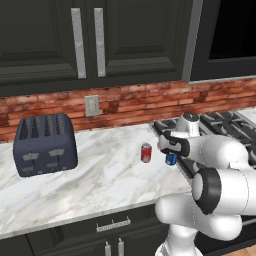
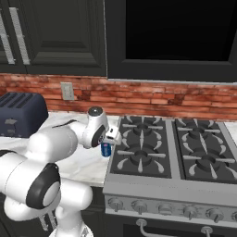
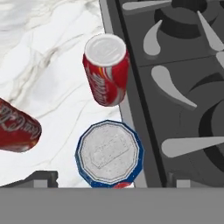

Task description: Four empty soda cans are scattered around the kitchen. Gather all the cans and cluster them next to the stove for recycling.

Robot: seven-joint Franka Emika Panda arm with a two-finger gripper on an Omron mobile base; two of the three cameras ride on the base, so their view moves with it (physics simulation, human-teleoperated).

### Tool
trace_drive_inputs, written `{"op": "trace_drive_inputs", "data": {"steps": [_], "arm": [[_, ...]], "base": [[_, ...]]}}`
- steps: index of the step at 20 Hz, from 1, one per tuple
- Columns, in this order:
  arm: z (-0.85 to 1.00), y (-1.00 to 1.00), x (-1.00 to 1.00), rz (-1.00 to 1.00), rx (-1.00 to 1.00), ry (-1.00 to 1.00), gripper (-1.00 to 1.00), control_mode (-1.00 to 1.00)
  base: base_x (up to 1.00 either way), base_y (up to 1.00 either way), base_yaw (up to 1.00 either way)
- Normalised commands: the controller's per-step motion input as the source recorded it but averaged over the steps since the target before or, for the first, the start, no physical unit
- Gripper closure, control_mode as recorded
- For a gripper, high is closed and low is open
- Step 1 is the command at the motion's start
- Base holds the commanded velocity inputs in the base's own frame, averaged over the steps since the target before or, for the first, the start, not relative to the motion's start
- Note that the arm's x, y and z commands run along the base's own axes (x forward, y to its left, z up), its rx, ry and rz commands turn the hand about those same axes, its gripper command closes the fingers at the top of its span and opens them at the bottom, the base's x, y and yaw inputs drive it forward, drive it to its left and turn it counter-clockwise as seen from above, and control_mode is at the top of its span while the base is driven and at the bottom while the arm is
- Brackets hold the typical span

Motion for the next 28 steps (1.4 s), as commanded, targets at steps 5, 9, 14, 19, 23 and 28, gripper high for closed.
{"op": "trace_drive_inputs", "data": {"steps": [5, 9, 14, 19, 23, 28], "arm": [[0.23, 0.00, -0.20, 0.00, 0.00, -0.05, -1.00, -1.00], [0.24, 0.00, -0.30, 0.00, 0.00, -0.02, -1.00, -1.00], [0.25, 0.00, -0.41, 0.00, 0.00, 0.00, -1.00, -1.00], [0.25, 0.00, -0.34, 0.00, 0.00, 0.00, -1.00, -1.00], [0.27, 0.00, -0.31, 0.00, 0.00, 0.05, -1.00, -1.00], [0.25, 0.10, -0.36, 0.00, 0.00, 0.20, -1.00, -1.00]], "base": [[0.00, 0.00, 0.00], [0.00, 0.00, 0.00], [0.00, 0.00, 0.00], [0.00, 0.00, 0.00], [0.00, 0.00, 0.00], [0.00, 0.00, 0.00]]}}
